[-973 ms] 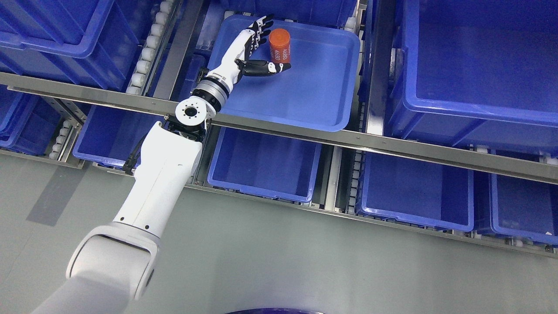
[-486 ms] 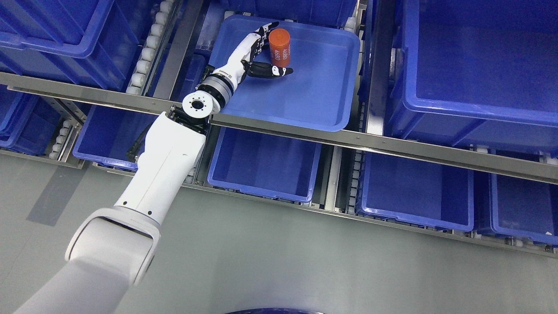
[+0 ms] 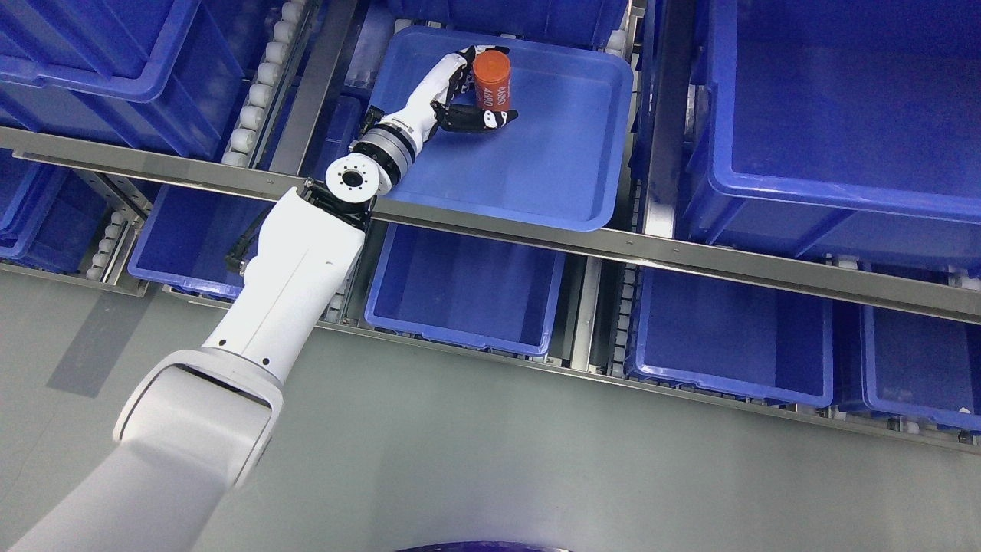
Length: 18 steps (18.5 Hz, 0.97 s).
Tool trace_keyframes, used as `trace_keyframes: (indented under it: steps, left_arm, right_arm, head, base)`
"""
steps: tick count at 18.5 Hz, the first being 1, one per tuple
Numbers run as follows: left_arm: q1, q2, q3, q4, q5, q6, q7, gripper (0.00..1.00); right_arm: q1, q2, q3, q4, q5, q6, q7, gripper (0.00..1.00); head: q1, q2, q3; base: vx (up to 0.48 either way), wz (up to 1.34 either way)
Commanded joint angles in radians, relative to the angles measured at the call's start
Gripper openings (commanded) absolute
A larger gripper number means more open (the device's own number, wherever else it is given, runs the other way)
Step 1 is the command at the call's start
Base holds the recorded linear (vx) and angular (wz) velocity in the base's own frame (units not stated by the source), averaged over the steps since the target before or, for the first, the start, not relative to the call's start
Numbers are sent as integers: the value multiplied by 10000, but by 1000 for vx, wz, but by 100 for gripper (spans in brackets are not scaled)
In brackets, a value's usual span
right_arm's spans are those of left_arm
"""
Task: Grab orange capacitor from left shelf to right desk
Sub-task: 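Close the left hand fingers around the orange capacitor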
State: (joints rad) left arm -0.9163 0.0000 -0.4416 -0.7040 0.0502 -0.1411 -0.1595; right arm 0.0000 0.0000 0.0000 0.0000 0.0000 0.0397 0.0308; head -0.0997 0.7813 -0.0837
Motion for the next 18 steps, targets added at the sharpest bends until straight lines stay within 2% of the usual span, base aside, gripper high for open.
trace_keyframes:
  steps: [1,4,7,11,15,18]
  left_arm:
    - [-71,174,-355,444,35,-153,45,61]
    - [-56,174,-294,444,35,-199,61,53]
    - [-41,174,-187,474,35,-475,76,36]
    - [-25,174,-79,520,35,-491,336,26]
    - [-10,174,258,520,50,-978,398,7]
    - [-10,174,350,399,538,-1333,398,1]
  right_arm:
    - [337,-175,-123,-230,0,2,-1,100]
    - [337,-175,-108,-230,0,2,-1,100]
    - [337,-175,-108,-230,0,2,-1,100]
    - [337,-175,-123,-230,0,2,-1,100]
    - [337,-175,-123,-230,0,2,-1,100]
    - [337,-175,-123,-230,0,2,-1,100]
  head:
    - [0,0,0]
    - [0,0,0]
    - [0,0,0]
    - [0,0,0]
    - [0,0,0]
    - [0,0,0]
  base:
    - [0,0]
    - [0,0]
    - [0,0]
    - [24,-13]
    - [68,-28]
    - [90,-28]
